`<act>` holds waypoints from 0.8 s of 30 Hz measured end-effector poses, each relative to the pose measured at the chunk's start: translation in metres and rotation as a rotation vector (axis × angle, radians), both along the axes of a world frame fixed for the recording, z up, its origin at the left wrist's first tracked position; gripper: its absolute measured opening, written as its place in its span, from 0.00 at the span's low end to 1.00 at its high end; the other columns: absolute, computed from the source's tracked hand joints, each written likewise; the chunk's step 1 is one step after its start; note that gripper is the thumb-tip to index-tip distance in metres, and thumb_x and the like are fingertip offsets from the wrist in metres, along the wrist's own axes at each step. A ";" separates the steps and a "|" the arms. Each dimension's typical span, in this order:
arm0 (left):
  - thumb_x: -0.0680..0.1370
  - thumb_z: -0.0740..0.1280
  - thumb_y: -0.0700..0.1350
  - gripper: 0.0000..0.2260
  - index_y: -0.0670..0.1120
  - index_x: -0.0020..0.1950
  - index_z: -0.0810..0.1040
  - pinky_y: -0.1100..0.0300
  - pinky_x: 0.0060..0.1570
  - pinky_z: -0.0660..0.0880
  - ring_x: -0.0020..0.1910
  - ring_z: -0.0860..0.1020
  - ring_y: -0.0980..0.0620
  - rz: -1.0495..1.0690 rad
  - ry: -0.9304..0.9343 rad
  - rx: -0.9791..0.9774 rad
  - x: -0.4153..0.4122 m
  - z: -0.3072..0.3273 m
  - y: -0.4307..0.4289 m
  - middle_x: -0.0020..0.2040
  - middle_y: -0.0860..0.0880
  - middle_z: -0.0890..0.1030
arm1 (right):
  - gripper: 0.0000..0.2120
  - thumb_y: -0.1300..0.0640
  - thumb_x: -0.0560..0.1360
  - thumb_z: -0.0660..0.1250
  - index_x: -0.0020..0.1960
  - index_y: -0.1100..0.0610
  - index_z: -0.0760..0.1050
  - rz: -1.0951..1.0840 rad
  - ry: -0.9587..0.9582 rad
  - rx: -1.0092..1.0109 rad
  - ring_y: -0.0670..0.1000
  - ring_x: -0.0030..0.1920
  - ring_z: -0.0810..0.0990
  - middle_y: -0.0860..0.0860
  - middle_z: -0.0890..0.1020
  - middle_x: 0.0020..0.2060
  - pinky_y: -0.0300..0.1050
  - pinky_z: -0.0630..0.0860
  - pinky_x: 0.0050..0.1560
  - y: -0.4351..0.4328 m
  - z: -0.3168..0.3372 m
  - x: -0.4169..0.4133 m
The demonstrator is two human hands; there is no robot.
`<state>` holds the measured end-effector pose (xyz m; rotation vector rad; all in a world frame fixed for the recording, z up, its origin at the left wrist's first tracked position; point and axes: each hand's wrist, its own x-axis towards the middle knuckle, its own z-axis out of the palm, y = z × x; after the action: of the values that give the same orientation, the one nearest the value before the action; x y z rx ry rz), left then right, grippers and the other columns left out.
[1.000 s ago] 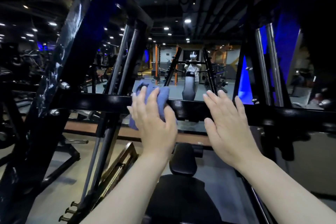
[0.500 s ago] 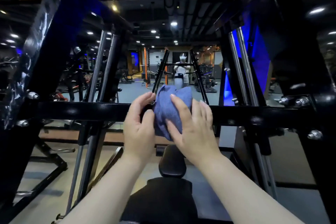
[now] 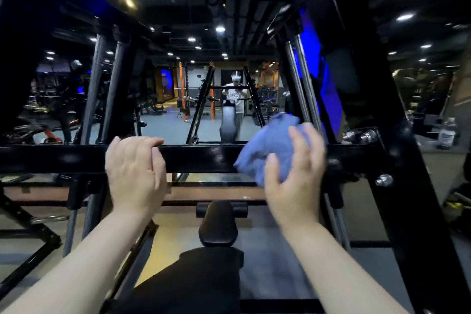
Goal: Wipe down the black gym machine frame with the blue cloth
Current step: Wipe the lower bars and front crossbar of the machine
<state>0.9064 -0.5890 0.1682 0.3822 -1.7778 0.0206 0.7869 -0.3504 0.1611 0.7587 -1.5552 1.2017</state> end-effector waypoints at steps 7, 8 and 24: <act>0.81 0.55 0.42 0.14 0.41 0.57 0.79 0.40 0.73 0.60 0.56 0.74 0.39 -0.008 0.014 -0.030 -0.004 0.001 0.005 0.52 0.41 0.80 | 0.25 0.52 0.77 0.65 0.73 0.59 0.71 -0.334 0.132 0.187 0.59 0.75 0.69 0.57 0.71 0.74 0.58 0.63 0.71 0.066 -0.005 -0.028; 0.81 0.55 0.42 0.14 0.41 0.57 0.79 0.40 0.74 0.59 0.57 0.74 0.39 -0.009 0.018 -0.024 -0.005 0.001 0.007 0.52 0.41 0.80 | 0.25 0.54 0.77 0.66 0.72 0.61 0.72 -0.372 0.097 0.092 0.60 0.73 0.70 0.58 0.72 0.73 0.57 0.63 0.71 0.077 -0.006 -0.033; 0.82 0.56 0.43 0.16 0.41 0.63 0.78 0.40 0.72 0.63 0.61 0.75 0.41 -0.108 -0.116 -0.113 0.006 0.001 0.000 0.58 0.44 0.80 | 0.18 0.55 0.74 0.65 0.62 0.57 0.80 -0.162 0.031 0.149 0.62 0.60 0.77 0.56 0.79 0.60 0.53 0.69 0.68 0.047 0.023 -0.022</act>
<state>0.9124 -0.5886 0.1693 0.2064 -1.9003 0.0680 0.7648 -0.3034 0.1841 0.7285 -1.6602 0.9607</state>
